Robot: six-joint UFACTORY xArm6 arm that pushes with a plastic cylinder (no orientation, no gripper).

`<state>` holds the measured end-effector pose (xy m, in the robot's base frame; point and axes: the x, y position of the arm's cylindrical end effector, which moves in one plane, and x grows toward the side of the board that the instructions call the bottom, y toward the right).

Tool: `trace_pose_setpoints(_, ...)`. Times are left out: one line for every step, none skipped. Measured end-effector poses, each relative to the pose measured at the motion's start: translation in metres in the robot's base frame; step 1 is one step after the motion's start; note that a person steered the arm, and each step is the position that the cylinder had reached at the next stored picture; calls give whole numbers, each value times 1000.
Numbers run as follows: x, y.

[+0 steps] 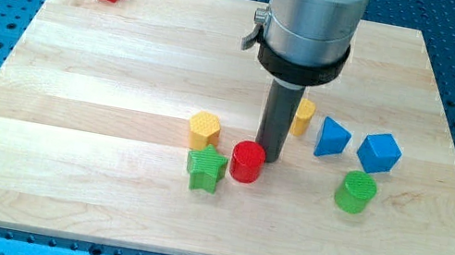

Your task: Push the red circle into the yellow hexagon

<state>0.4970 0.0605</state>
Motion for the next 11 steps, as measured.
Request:
trace_pose_setpoints(20, 34)
trace_pose_setpoints(44, -1)
trace_pose_setpoints(48, -13)
trace_pose_setpoints(8, -10)
trace_pose_setpoints(-18, -6)
trace_pose_setpoints(28, -6)
trace_pose_setpoints(39, -8)
trace_pose_setpoints(37, -21)
trace_pose_setpoints(-8, -21)
trace_pose_setpoints(-37, -21)
trace_pose_setpoints(-6, -21)
